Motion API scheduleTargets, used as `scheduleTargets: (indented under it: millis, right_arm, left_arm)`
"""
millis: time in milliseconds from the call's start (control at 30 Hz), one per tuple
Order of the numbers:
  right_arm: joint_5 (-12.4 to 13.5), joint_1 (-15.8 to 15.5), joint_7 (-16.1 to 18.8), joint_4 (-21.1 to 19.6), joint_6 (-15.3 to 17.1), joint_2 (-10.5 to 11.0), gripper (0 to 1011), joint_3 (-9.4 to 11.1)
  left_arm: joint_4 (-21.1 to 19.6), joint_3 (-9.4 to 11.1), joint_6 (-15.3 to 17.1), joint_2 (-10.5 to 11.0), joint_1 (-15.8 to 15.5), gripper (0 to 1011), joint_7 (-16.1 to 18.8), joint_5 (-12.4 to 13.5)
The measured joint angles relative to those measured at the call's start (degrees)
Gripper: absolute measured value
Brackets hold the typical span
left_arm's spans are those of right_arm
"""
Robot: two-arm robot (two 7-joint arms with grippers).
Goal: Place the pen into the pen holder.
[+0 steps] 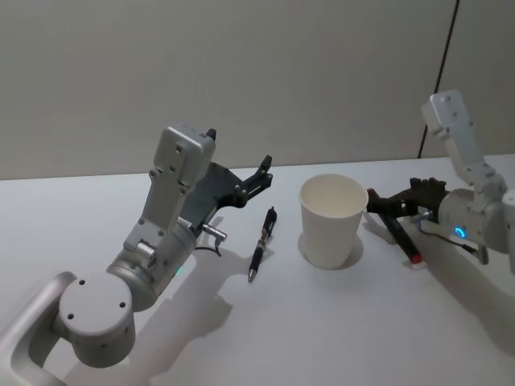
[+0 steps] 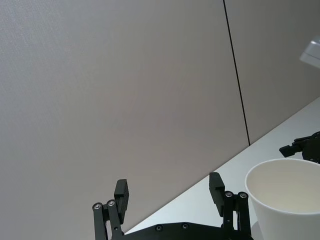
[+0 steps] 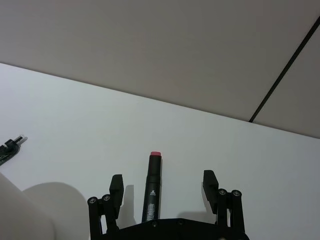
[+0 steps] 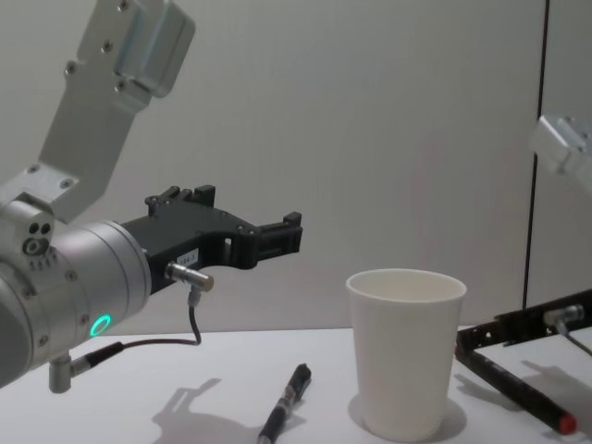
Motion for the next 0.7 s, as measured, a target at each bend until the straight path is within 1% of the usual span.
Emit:
scheduleTargets:
  millis: [300, 700]
  right_arm:
    - [-0.75, 0.58, -0.72, 2.59, -1.43, -0.96, 1001, -0.73]
    - [-0.9, 1.12, -1.48, 5.08, -2.7, -1.89, 1001, -1.22]
  left_arm:
    - [0.0, 0.0, 0.0, 0.0, 0.0, 1003, 0.0, 0.0]
    - [0.0, 0.0, 0.0, 0.0, 0.0, 1003, 0.0, 0.0]
